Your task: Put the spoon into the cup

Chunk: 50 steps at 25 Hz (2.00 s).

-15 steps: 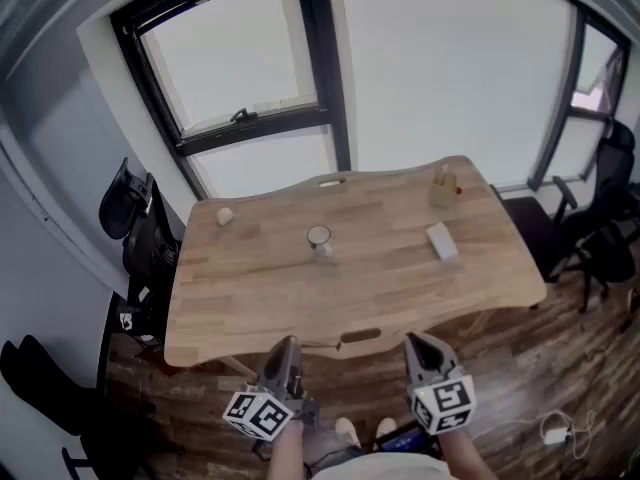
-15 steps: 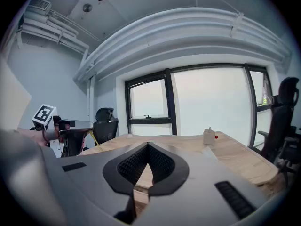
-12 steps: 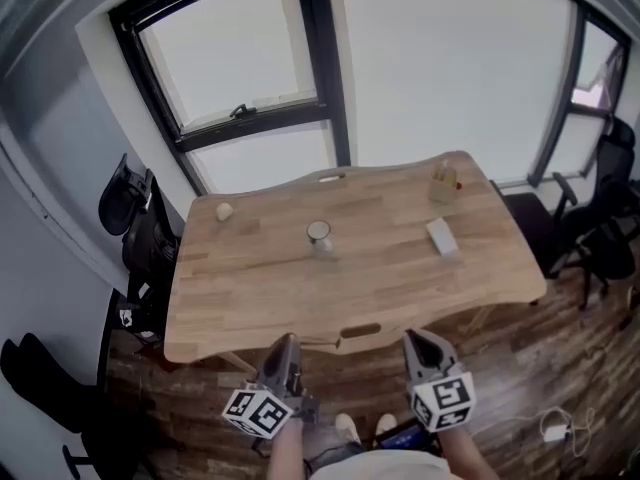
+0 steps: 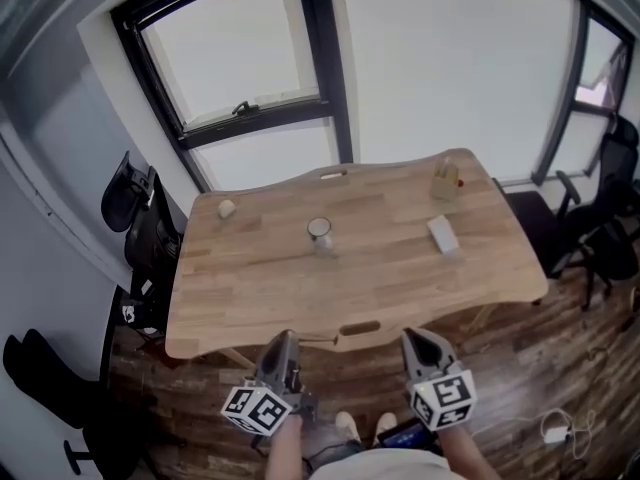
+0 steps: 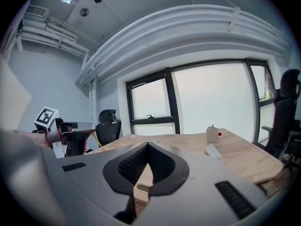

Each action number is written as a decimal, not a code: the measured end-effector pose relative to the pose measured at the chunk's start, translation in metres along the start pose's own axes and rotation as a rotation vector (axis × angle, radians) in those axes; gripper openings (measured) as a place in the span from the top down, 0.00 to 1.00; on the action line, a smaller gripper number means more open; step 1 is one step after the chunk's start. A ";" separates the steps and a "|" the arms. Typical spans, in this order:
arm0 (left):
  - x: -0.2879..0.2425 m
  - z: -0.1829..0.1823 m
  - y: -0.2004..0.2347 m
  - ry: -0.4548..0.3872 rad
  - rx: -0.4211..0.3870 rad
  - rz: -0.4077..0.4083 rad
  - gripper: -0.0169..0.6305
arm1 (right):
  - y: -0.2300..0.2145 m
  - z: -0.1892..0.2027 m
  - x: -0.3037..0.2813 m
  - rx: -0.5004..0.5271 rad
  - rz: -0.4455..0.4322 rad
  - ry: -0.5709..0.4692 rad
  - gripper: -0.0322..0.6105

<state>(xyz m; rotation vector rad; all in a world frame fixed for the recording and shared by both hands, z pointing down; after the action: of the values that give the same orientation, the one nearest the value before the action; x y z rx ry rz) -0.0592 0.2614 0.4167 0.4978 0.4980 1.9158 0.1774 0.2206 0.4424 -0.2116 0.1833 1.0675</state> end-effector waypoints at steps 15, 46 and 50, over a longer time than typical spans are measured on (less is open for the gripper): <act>-0.021 0.008 0.009 -0.001 -0.029 -0.028 0.97 | -0.021 0.002 -0.019 0.010 -0.022 0.017 0.95; -0.214 -0.049 0.196 0.072 0.055 0.094 0.97 | -0.038 -0.024 -0.239 -0.006 0.145 0.093 0.95; -0.230 -0.066 0.215 0.060 0.043 0.115 0.97 | -0.031 -0.036 -0.262 -0.003 0.156 0.069 0.95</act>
<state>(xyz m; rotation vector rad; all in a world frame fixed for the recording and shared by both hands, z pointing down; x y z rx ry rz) -0.1731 -0.0373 0.4539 0.5076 0.5609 2.0382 0.0799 -0.0251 0.4758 -0.2398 0.2637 1.2161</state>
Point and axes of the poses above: the fingertips, and each gripper's own axes: x backward along the fingers, y to its left, z out of its underside, the point moved 2 cm from there along x, backward along the fingers, and after that the axes turned 10 degrees about z, right-handed, at the moved point
